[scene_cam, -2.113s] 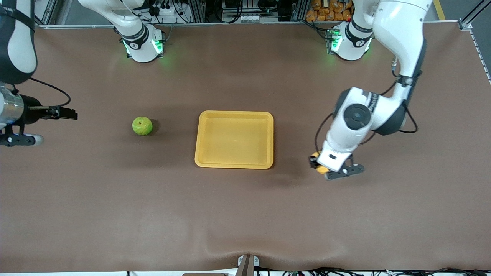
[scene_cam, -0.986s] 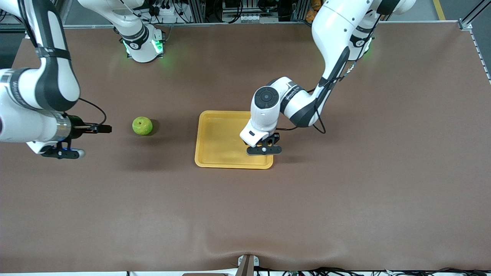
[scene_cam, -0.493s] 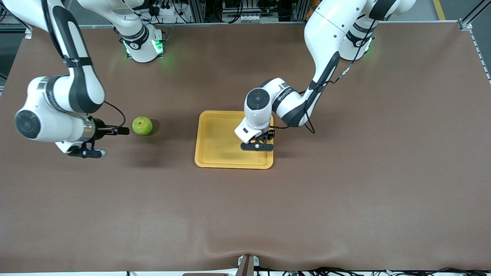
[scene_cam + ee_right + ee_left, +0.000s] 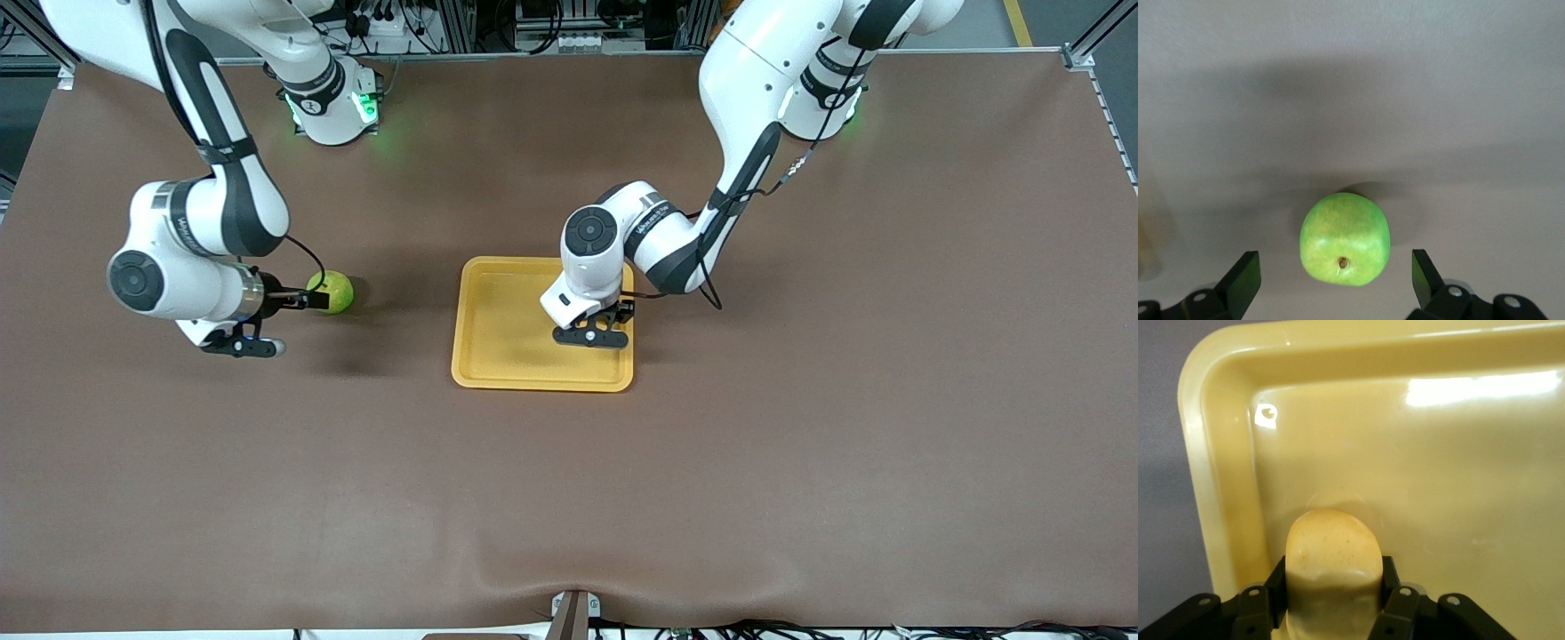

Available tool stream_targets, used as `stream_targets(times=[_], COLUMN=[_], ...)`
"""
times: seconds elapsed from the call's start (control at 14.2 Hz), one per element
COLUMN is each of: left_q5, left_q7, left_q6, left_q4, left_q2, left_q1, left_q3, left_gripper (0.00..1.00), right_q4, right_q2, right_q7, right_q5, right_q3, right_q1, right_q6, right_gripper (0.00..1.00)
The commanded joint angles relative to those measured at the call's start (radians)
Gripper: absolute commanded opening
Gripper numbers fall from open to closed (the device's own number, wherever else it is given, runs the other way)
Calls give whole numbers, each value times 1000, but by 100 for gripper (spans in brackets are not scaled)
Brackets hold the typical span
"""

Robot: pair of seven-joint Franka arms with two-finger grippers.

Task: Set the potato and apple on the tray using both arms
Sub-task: 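Release the potato on the tray while the right gripper grasps the apple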

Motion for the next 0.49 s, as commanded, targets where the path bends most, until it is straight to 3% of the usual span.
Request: stream_targets(times=[0.0, 0.07, 0.14, 0.21, 0.42], left_q5=[20, 21, 21, 27, 27], left_q7=[23, 24, 27, 30, 23], left_q6=[-54, -54, -54, -54, -54], left_q4=[7, 7, 7, 9, 18], left_q2=[0, 0, 2, 0, -26], left_q1=[-2, -2, -2, -4, -1], left_q3=[7, 7, 6, 7, 7], left_gripper=[8, 25, 84, 100, 100], right_q4=[-91, -108, -117, -120, -136], right_q2=[-30, -30, -31, -30, -30], right_q7=[10, 10, 10, 10, 9], right_q5=[18, 18, 18, 18, 18], right_q3=[-5, -5, -5, -5, -5], right_q1=[24, 27, 30, 32, 38], right_q6=[86, 99, 100, 97, 109], right_gripper=[100, 100, 100, 100, 100])
